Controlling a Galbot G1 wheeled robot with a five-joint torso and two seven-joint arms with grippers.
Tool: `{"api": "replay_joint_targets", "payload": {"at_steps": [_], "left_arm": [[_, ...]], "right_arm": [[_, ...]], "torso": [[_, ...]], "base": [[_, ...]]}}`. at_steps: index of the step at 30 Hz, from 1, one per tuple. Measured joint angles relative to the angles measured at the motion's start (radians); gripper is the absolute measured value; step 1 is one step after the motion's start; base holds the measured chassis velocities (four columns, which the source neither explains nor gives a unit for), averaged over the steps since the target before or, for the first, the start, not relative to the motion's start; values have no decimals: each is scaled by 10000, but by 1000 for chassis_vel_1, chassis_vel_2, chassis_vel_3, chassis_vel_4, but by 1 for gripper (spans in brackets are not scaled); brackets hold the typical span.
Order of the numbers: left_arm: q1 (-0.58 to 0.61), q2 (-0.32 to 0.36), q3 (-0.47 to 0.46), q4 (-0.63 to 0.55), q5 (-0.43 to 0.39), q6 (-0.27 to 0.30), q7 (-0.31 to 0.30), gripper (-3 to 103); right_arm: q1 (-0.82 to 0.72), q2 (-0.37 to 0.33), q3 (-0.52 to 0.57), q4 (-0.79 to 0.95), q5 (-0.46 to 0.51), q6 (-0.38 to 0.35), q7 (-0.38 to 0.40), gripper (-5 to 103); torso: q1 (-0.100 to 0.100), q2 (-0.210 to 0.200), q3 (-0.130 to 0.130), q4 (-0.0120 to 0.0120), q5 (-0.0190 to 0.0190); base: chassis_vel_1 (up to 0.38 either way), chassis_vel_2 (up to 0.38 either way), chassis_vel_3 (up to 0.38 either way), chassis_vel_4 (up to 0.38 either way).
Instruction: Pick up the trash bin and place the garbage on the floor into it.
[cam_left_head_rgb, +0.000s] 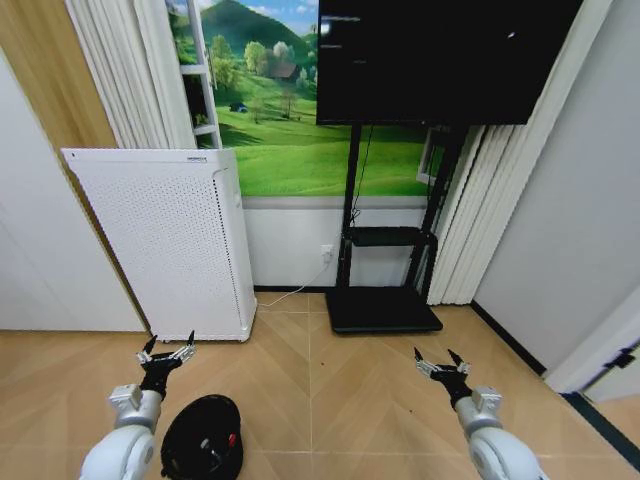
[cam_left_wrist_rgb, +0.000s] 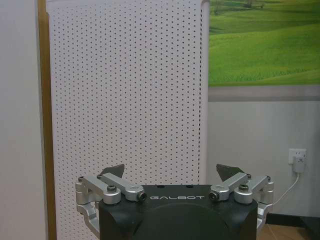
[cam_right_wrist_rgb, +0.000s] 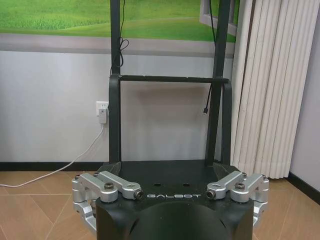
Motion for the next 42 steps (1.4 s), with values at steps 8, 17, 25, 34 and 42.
{"api": "replay_joint_targets", "payload": {"at_steps": [8,17,25,34,42], "left_arm": [[0,0,0,0,0,0,0,100],[0,0,0,0,0,0,0,100],[0,0,0,0,0,0,0,100],[0,0,0,0,0,0,0,100],[0,0,0,0,0,0,-1,100]], "right_arm": [[0,-1,0,0,0,0,0,100],[0,-1,0,0,0,0,0,100],[0,-1,0,0,0,0,0,100],[0,0,0,0,0,0,0,100],[0,-1,-1,0,0,0,0,100]], "torso": [[118,374,257,0,0],[240,712,474,0,0],[340,1044,706,0,0],[484,1419,939,0,0],[609,1733,1129,1,-1]], "base": [[0,0,0,0],[0,0,0,0],[0,0,0,0],[0,0,0,0],[0,0,0,0]]}}
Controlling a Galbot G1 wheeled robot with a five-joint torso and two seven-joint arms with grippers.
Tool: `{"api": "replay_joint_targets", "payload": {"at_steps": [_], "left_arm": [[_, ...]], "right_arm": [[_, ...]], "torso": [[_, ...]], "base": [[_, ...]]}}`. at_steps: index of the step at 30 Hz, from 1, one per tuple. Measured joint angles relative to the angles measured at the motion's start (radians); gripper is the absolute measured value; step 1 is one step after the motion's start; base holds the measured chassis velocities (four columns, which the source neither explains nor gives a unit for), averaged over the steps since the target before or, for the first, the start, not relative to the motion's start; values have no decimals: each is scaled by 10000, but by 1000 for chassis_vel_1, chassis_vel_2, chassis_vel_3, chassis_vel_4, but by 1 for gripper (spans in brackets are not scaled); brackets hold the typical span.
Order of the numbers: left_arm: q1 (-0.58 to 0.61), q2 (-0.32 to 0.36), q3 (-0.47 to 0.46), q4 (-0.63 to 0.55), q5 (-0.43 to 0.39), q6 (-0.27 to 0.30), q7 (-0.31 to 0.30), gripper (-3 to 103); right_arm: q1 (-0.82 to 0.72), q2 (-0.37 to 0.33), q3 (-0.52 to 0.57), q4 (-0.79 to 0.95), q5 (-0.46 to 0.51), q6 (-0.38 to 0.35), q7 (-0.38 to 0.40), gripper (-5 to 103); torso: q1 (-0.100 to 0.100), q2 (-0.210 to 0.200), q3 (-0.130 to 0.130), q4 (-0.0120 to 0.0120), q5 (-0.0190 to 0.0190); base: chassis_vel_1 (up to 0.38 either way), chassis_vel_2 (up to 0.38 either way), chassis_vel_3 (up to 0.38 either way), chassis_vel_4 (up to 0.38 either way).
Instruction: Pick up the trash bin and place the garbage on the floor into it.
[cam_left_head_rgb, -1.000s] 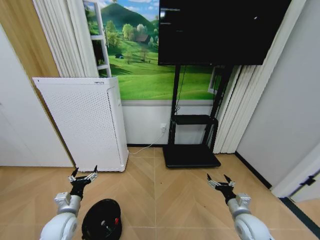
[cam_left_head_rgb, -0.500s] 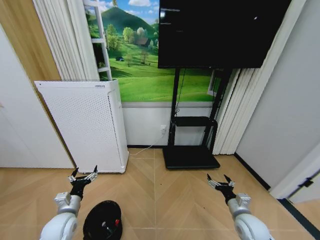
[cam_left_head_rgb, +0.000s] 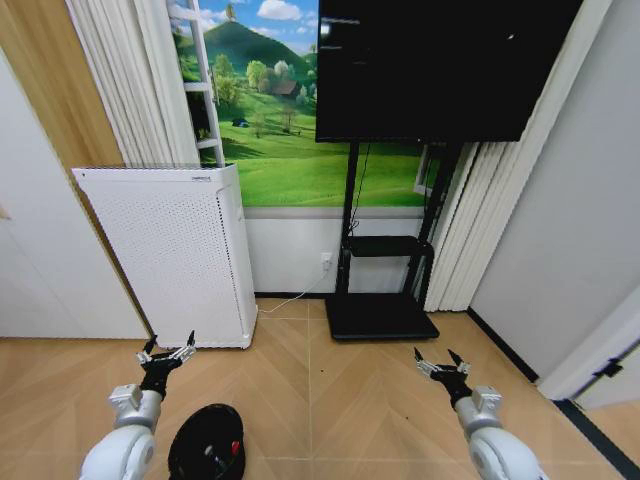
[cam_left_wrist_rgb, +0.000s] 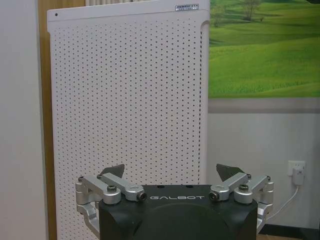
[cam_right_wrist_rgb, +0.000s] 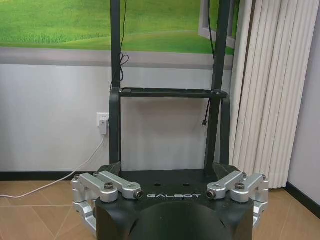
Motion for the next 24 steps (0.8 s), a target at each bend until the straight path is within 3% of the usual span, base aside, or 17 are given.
{"api": "replay_joint_targets", "payload": {"at_steps": [12,24], "left_arm": [[0,0,0,0,0,0,1,100],[0,0,0,0,0,0,1,100]], "right_arm": [[0,0,0,0,0,0,0,100],[0,0,0,0,0,-1,0,100]], "torso": [[147,389,239,0,0],[405,1054,646,0,0]], "base": [[0,0,0,0],[0,0,0,0]]}}
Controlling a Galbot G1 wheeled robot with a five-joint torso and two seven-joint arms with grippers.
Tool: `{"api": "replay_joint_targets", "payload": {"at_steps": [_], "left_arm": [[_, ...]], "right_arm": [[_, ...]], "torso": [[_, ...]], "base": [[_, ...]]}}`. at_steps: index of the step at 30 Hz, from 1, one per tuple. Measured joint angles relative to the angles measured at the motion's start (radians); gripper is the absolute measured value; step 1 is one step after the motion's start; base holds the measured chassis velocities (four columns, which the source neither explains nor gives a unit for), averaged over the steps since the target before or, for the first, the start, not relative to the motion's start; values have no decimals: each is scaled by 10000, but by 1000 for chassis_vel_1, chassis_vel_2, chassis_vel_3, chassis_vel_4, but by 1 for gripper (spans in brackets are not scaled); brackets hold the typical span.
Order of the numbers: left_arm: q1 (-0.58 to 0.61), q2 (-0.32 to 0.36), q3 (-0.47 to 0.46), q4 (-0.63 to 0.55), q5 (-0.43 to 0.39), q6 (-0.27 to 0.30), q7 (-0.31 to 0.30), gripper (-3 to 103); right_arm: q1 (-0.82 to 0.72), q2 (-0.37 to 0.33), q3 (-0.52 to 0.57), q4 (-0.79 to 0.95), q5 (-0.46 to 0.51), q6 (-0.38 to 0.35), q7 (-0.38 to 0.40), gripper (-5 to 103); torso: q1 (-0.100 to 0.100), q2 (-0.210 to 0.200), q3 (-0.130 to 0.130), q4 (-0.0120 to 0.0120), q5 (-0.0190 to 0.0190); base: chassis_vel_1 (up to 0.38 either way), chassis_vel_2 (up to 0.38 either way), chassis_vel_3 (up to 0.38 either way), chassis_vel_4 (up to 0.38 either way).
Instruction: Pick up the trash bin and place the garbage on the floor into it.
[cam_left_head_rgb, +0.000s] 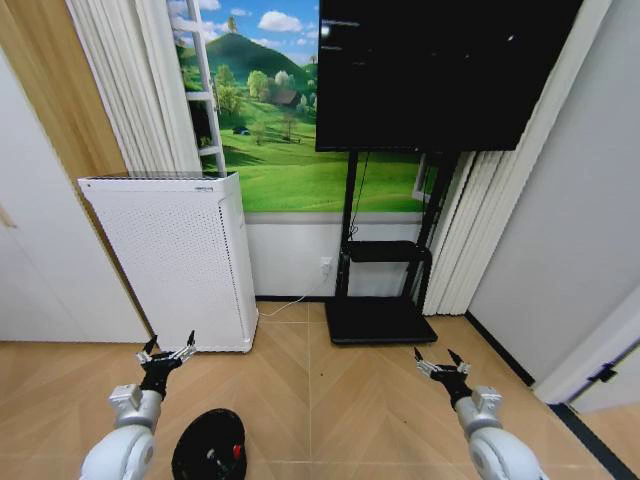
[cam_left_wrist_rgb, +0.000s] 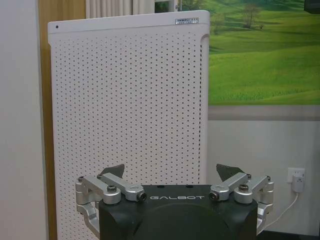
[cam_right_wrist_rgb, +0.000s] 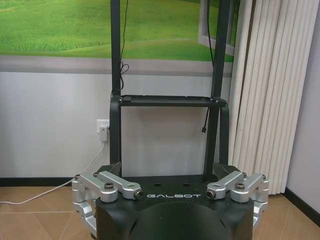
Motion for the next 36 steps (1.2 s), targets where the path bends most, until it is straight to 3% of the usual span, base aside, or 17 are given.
{"api": "replay_joint_targets", "payload": {"at_steps": [12,15,36], "left_arm": [[0,0,0,0,0,0,0,100],[1,0,0,0,0,0,0,100],[0,0,0,0,0,0,0,100]], "right_arm": [[0,0,0,0,0,0,0,100],[0,0,0,0,0,0,0,100],[0,0,0,0,0,0,0,100]], "torso": [[193,486,293,0,0],[333,827,497,-1,0],[674,1650,977,0,0]], "base": [[0,0,0,0],[0,0,0,0],[0,0,0,0]]}}
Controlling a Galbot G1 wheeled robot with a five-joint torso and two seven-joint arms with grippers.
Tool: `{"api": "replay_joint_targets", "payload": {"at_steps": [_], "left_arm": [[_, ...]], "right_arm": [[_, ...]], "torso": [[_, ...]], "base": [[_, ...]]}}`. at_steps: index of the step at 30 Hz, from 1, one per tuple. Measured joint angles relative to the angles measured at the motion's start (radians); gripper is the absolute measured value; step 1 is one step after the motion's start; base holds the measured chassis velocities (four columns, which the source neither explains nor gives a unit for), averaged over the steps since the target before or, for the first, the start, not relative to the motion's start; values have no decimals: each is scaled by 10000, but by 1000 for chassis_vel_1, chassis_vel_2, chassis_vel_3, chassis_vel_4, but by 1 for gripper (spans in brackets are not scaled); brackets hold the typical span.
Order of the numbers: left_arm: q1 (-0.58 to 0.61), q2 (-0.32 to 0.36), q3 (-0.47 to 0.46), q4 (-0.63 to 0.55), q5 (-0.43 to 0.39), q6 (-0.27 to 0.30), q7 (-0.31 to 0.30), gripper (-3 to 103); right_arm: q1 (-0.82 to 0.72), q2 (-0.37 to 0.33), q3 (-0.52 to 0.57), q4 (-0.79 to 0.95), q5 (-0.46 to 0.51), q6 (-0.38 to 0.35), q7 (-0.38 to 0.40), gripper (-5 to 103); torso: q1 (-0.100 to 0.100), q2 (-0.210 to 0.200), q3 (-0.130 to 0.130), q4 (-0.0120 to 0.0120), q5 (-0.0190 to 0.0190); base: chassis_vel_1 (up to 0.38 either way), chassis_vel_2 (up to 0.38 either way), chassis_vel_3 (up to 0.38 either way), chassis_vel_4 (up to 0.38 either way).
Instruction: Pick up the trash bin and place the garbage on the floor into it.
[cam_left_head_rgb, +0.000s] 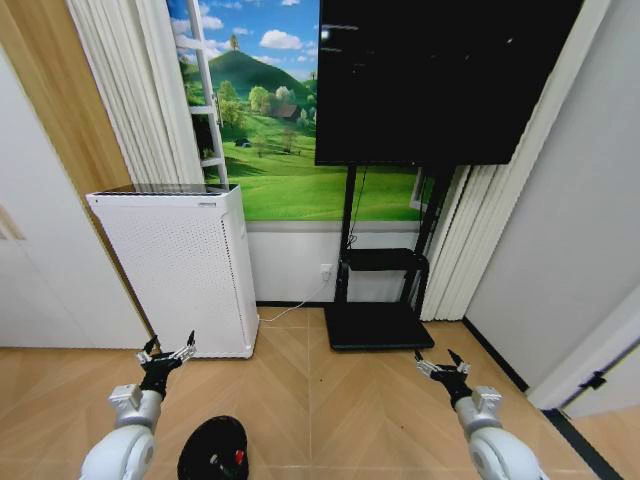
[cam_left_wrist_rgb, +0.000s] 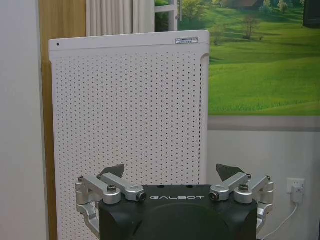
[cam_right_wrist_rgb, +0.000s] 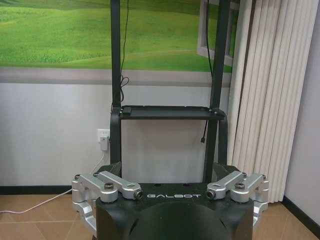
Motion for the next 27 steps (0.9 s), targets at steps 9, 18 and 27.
{"api": "replay_joint_targets", "payload": {"at_steps": [9,18,27], "left_arm": [[0,0,0,0,0,0,0,100],[0,0,0,0,0,0,0,100],[2,0,0,0,-1,-1,1,100]], "right_arm": [[0,0,0,0,0,0,0,100],[1,0,0,0,0,0,0,100],[0,0,0,0,0,0,0,100]], "torso": [[8,12,10,0,0],[-10,-32,-16,0,0],[-26,-58,-35,-6,6]], "base": [[0,0,0,0],[50,-49,-48,57],[197,-187,-206,196]]}}
